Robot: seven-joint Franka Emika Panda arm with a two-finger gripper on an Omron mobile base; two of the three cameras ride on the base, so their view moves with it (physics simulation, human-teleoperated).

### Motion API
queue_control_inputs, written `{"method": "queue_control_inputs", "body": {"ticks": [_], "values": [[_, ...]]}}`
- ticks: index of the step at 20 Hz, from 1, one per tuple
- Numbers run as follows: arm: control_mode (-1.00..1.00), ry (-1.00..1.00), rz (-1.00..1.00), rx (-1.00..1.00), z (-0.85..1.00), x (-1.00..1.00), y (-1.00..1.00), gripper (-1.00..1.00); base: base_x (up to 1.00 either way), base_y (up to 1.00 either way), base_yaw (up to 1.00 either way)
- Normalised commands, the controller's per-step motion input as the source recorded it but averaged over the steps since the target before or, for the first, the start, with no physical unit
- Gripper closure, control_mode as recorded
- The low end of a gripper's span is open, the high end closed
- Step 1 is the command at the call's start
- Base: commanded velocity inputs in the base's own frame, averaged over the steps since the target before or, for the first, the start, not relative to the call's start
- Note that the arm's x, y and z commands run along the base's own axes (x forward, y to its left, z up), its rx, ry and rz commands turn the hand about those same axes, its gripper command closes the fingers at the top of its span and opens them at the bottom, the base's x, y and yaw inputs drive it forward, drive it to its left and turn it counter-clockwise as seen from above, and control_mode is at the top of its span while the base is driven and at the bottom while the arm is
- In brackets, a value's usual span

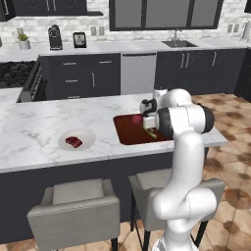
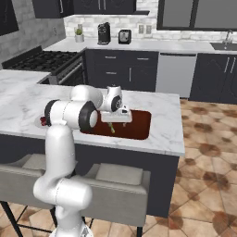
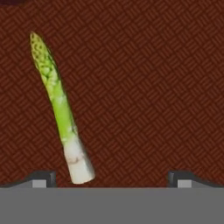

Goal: Create a steak meal by picking up the steak and asparagus from the tray and placing them on the plate. Leave the pomegranate on the tray.

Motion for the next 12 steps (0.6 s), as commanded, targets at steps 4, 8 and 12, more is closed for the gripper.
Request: {"method": "queue_control_inputs", "body": {"ticks": [4,8,12], "values": [[-1.0,0.0,0.0,-0.01,0.0,0.11,0.18,-1.0,0.0,0.0,0.0],[-1.0,0.0,0.0,-0.04,0.0,0.02,0.32,-1.0,0.0,0.0,0.0],[-1.0,0.02,0.0,-0.01,-0.26,0.0,0.08,-1.0,0.0,0.0,0.0]]}}
